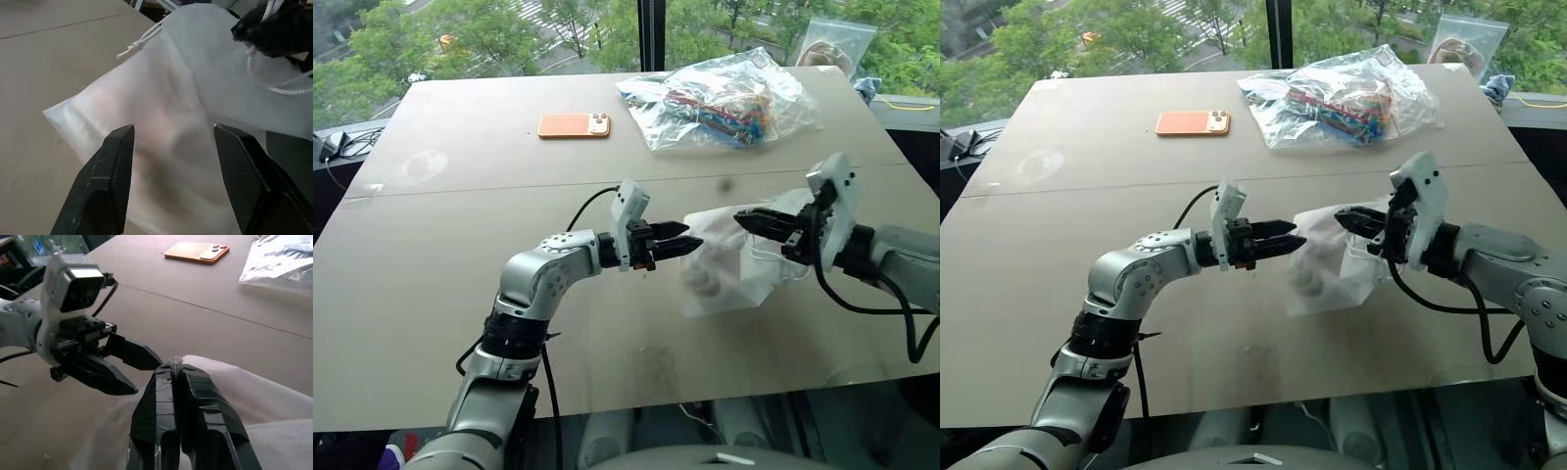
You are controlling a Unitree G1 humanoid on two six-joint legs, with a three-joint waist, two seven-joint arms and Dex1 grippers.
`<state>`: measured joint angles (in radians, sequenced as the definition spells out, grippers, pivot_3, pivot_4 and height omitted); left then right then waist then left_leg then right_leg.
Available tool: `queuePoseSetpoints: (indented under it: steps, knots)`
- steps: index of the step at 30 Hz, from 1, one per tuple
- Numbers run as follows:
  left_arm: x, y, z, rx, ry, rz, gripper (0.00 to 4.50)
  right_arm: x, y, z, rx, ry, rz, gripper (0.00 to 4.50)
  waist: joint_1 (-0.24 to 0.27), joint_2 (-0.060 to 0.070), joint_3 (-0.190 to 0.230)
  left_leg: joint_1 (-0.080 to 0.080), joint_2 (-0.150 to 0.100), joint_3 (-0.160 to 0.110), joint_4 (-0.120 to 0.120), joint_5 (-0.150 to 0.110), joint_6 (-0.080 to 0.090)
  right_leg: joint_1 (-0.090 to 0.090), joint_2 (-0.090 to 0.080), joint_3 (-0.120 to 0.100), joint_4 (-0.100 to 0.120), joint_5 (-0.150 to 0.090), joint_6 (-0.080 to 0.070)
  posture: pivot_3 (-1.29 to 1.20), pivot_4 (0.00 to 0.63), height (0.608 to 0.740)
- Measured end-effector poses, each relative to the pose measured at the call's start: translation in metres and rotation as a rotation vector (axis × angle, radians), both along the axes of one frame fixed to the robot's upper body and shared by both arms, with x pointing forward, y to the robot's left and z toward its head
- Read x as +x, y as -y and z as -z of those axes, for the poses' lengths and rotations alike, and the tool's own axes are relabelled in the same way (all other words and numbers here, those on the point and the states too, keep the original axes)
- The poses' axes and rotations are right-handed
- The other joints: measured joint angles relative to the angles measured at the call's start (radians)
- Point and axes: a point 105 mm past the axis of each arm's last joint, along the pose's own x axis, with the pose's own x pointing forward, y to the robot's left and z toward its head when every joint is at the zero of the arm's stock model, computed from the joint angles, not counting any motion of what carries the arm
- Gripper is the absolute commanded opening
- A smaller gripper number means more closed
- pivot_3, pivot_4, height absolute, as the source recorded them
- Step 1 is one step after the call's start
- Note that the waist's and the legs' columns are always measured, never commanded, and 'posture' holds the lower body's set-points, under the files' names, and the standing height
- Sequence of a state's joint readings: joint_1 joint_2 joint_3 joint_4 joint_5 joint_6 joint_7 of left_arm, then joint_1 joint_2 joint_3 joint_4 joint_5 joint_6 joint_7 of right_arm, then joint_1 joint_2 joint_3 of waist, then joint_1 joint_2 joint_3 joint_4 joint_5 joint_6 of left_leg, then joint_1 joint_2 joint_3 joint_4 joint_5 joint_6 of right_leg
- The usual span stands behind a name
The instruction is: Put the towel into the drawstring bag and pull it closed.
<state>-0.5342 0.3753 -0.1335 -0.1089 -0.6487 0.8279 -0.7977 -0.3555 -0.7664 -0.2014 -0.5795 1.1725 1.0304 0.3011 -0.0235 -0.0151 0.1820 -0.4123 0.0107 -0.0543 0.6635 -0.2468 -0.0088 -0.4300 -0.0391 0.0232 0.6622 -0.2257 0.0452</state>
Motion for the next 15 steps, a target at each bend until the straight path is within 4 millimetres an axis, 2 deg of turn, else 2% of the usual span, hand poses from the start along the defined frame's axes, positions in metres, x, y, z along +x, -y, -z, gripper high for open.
queuePoseSetpoints:
  steps: [1,2,3,4,5,7,10,12,13,15]
  knots:
    - [0.000,0.001,0.001,0.006,0.001,0.006,2.62,-0.003,0.000,0.002,0.008,-0.002,-0.003,0.00,-0.003,0.000,0.000,0.000,0.000,-0.002,0.000,0.000,0.000,0.000,0.001,-0.001,0.000,0.000,0.000,0.00,0.150,0.740]
    - [0.003,-0.003,0.002,0.011,0.005,-0.011,2.62,-0.014,0.006,0.047,-0.042,-0.123,0.027,0.00,0.004,-0.002,-0.001,0.001,0.001,-0.005,0.001,0.000,0.000,0.002,0.003,-0.004,0.000,0.000,0.000,0.00,0.150,0.740]
    - [0.005,-0.005,0.002,0.008,0.005,-0.020,2.62,-0.016,0.006,0.059,-0.057,-0.163,0.030,0.00,0.006,-0.001,-0.001,0.000,0.001,-0.005,0.002,0.000,0.000,0.002,0.003,-0.004,0.000,0.000,0.000,0.00,0.150,0.740]
    - [0.009,-0.006,0.001,0.001,-0.003,-0.033,2.62,-0.020,0.007,0.081,-0.092,-0.204,0.041,0.00,0.009,-0.001,-0.001,0.000,0.001,-0.005,0.002,0.000,0.000,0.002,0.003,-0.004,0.000,0.000,0.000,0.00,0.150,0.740]
    - [0.020,-0.007,-0.008,-0.009,0.014,-0.056,2.62,-0.026,0.002,0.113,-0.122,-0.266,0.035,0.00,0.010,-0.001,-0.001,-0.001,0.001,-0.005,0.005,0.000,0.000,0.002,0.003,-0.004,0.000,0.000,0.000,0.00,0.150,0.740]
    - [0.028,-0.006,-0.021,-0.023,0.050,-0.064,2.62,-0.028,-0.005,0.122,-0.136,-0.256,0.006,0.00,0.007,-0.001,-0.001,0.000,0.001,-0.003,0.006,0.000,0.000,0.003,0.003,-0.001,0.000,0.000,0.002,0.00,0.150,0.740]
    - [0.050,0.019,-0.059,-0.050,0.167,-0.034,2.62,-0.031,-0.021,0.130,-0.207,-0.159,-0.101,0.00,0.008,-0.002,-0.001,0.003,0.000,-0.005,0.008,0.000,0.000,0.009,0.004,-0.001,-0.003,0.000,0.008,0.00,0.150,0.740]
    - [0.057,0.032,-0.062,-0.026,0.198,-0.008,2.62,-0.034,-0.026,0.135,-0.236,-0.135,-0.143,0.00,0.008,-0.003,-0.001,0.013,0.000,-0.004,0.005,0.000,0.000,0.019,0.004,-0.001,-0.006,-0.001,0.008,0.00,0.150,0.740]
    - [0.059,0.046,-0.056,0.012,0.200,0.030,2.62,-0.035,-0.028,0.137,-0.261,-0.108,-0.166,0.00,0.007,-0.003,-0.002,0.015,0.000,-0.004,0.004,0.000,0.000,0.020,0.004,-0.001,-0.006,-0.001,0.008,0.00,0.150,0.740]
    - [0.056,0.056,-0.040,0.069,0.187,0.088,2.62,-0.036,-0.030,0.138,-0.279,-0.085,-0.184,0.00,0.001,-0.003,-0.002,0.016,0.000,-0.004,0.003,0.000,0.000,0.020,0.005,0.000,-0.006,-0.001,0.007,0.00,0.150,0.740]
